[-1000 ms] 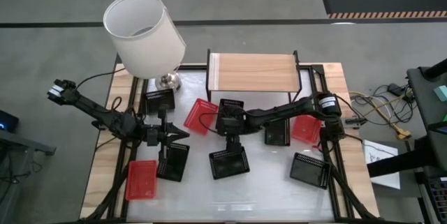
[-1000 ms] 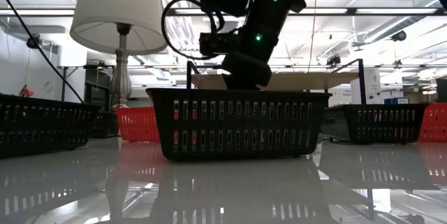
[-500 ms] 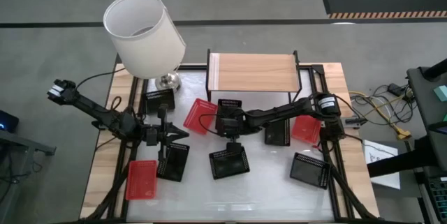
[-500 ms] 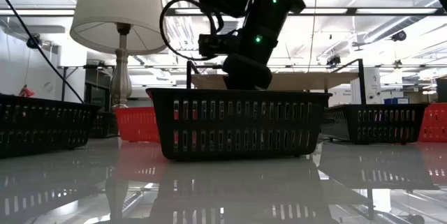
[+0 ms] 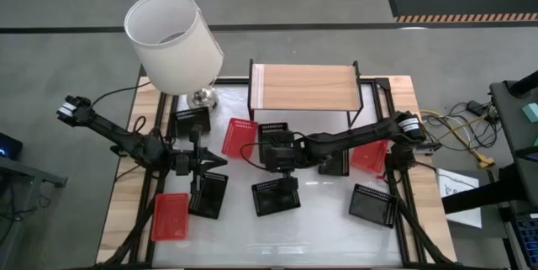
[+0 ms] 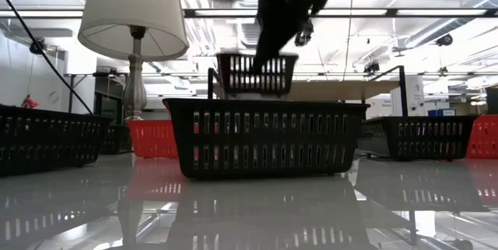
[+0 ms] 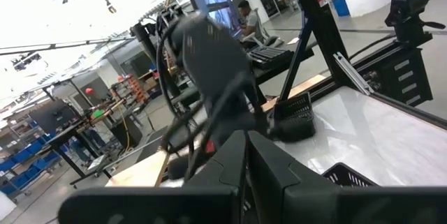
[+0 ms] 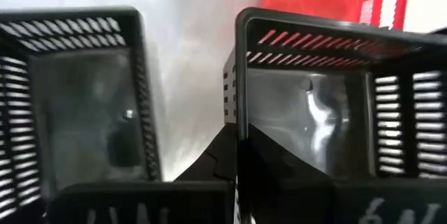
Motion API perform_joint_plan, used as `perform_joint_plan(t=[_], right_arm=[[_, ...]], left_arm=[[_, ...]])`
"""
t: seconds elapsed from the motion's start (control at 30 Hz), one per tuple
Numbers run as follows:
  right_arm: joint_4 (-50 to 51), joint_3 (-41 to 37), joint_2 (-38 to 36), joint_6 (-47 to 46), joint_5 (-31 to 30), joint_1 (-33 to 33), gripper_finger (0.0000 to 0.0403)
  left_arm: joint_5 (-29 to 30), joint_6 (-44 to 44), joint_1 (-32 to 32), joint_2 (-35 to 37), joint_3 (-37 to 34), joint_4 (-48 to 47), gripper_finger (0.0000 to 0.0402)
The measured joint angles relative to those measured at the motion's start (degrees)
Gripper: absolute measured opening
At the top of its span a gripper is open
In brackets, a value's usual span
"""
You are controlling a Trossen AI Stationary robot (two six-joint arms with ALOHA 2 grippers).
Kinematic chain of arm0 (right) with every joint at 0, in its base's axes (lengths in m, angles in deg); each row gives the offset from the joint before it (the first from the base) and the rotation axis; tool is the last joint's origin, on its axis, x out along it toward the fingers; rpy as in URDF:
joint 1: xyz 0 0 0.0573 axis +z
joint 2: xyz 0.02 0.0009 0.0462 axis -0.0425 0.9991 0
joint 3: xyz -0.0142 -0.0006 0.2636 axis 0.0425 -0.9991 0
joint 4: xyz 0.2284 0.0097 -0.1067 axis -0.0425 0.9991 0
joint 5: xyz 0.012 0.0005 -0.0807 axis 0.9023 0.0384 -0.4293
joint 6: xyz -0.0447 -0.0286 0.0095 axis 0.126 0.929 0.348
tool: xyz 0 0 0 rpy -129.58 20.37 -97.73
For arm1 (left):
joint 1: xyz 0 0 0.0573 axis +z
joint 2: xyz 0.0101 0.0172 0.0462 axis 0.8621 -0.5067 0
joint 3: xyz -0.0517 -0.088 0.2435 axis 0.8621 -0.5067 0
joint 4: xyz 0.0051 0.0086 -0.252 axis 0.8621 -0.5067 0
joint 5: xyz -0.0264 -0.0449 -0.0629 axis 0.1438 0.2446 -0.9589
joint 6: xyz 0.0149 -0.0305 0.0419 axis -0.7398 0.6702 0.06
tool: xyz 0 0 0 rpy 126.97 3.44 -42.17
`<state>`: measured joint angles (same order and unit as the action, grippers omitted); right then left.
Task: Stack baskets on shelf by color
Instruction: Put the black bin on the shelf
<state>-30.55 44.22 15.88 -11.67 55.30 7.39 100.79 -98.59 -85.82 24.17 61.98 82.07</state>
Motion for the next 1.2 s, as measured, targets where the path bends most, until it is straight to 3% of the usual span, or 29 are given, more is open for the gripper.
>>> perform_joint_plan(t=[0.17,0.33,0.6,0.77,0.97,1.2], right_arm=[[1.25,4.63,-1.89,2.01,-0.57,1.46,0.0009],[3.66,9.57,-2.64,5.74,-6.61,1.51,0.0009],[6.55,13.53,-2.64,11.68,-9.58,-5.94,0.0009],[6.61,13.22,-2.62,15.79,-7.29,-13.36,0.0009],[4.88,12.78,-1.45,18.27,1.96,-22.13,0.0009],[2.0,12.78,0.9,20.45,6.29,-26.57,0.0009]], left_arm=[[0.0,0.0,0.0,0.0,0.0,0.01,0.0],[0.0,0.0,0.0,0.0,0.0,0.01,0.0],[0.0,0.02,0.0,-0.02,0.0,0.02,0.0],[0.0,0.02,0.0,-0.04,0.0,0.01,0.0],[0.0,0.02,0.0,-0.04,0.0,-0.01,0.0],[0.0,-1.11,0.0,0.02,0.0,0.03,0.0]])
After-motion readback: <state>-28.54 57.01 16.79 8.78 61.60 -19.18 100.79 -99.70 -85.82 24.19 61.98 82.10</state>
